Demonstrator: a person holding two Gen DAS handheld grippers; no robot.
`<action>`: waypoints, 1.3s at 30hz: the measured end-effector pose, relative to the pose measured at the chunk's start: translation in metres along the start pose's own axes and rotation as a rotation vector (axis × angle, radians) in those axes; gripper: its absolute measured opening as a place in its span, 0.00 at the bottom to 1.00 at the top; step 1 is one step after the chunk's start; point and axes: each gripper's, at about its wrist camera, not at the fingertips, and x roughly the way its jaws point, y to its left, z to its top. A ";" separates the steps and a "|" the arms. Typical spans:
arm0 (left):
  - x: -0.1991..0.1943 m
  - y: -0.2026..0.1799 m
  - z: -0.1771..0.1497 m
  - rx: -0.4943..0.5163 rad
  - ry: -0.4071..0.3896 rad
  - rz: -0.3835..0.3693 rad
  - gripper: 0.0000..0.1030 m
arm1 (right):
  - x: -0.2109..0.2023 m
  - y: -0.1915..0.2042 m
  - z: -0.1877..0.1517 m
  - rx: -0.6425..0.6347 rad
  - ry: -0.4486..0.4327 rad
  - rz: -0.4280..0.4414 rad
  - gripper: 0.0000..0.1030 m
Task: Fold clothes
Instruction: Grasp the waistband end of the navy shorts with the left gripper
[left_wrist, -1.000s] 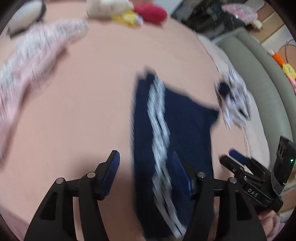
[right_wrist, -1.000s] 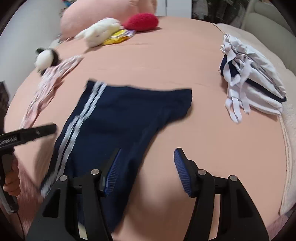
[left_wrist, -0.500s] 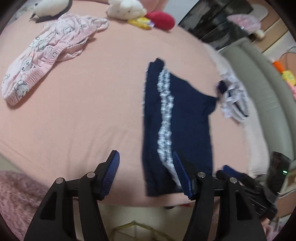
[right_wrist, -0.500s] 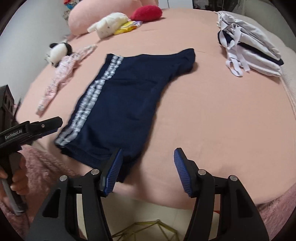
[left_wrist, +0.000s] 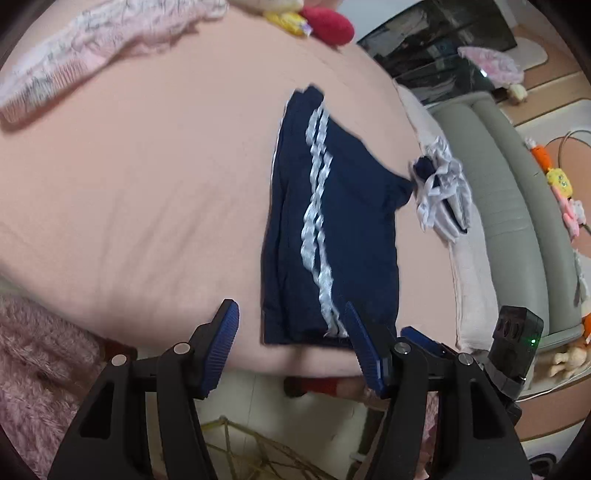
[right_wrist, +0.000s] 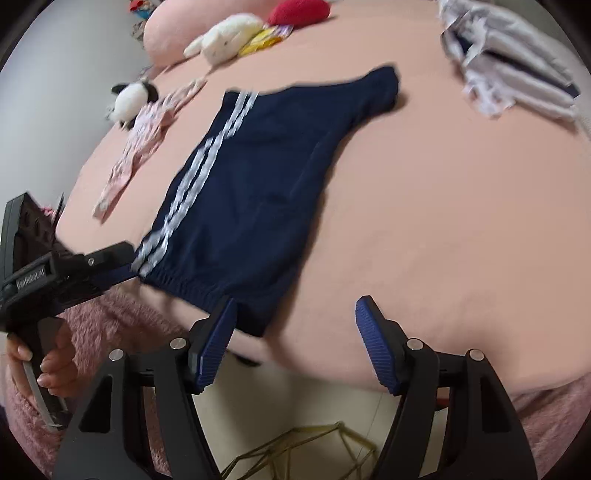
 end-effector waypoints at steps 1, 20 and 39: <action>0.004 -0.003 -0.001 0.023 0.009 0.030 0.60 | 0.003 0.004 -0.001 -0.019 0.003 -0.009 0.67; -0.006 0.003 -0.018 0.011 -0.004 -0.016 0.29 | 0.002 0.013 -0.001 -0.031 -0.023 0.125 0.21; -0.005 0.001 -0.022 -0.049 0.009 -0.113 0.23 | -0.007 0.013 -0.006 -0.014 0.006 0.207 0.19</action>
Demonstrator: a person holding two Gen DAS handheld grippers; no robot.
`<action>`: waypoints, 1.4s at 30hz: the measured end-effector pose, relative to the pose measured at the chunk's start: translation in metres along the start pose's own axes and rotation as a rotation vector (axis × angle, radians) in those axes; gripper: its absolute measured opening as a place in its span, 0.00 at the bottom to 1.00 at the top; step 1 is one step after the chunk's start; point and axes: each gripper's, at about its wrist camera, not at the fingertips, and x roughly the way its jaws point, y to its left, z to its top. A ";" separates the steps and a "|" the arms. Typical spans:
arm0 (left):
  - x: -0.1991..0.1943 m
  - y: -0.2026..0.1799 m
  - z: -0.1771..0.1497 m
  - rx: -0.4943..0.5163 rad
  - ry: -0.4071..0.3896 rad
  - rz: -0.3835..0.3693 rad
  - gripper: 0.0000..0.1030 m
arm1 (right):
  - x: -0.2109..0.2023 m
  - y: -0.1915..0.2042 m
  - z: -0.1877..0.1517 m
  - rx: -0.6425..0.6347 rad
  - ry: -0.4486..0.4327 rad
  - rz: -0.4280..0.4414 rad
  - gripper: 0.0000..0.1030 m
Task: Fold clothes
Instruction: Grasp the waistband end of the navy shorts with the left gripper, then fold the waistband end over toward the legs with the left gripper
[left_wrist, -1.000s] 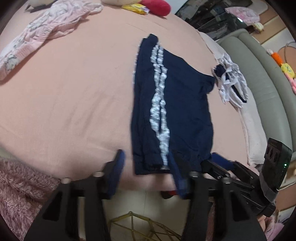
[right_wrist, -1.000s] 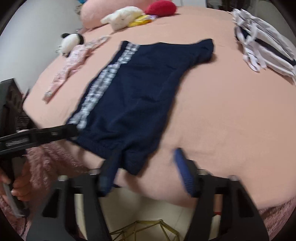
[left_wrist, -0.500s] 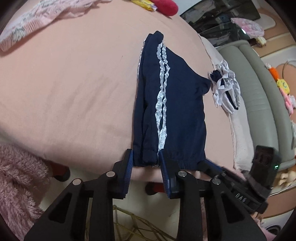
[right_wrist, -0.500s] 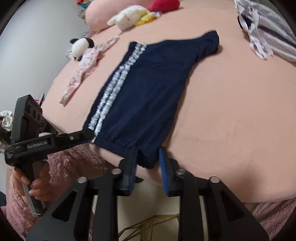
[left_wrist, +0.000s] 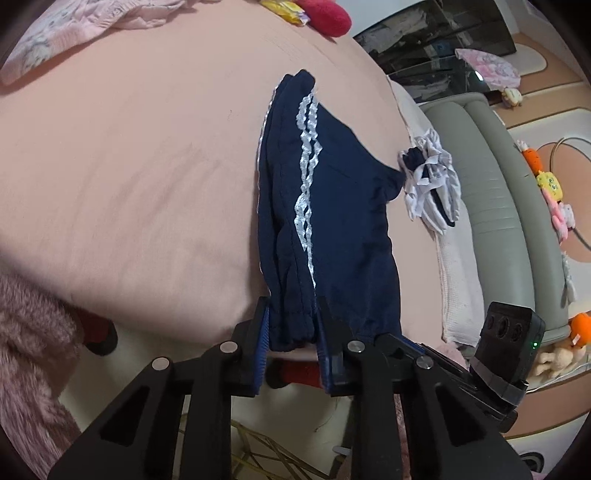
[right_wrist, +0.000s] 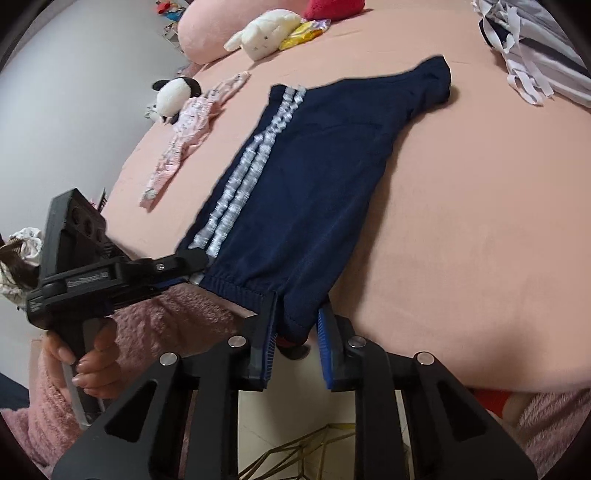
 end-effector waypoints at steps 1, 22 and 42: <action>-0.002 -0.002 -0.005 0.008 0.001 0.000 0.23 | -0.005 0.002 -0.002 -0.007 -0.002 -0.002 0.19; 0.034 -0.039 0.149 0.133 -0.014 -0.054 0.46 | -0.023 -0.006 0.145 0.016 -0.183 -0.040 0.32; 0.091 -0.045 0.148 0.476 -0.118 0.295 0.44 | 0.052 -0.039 0.137 -0.091 -0.038 -0.516 0.54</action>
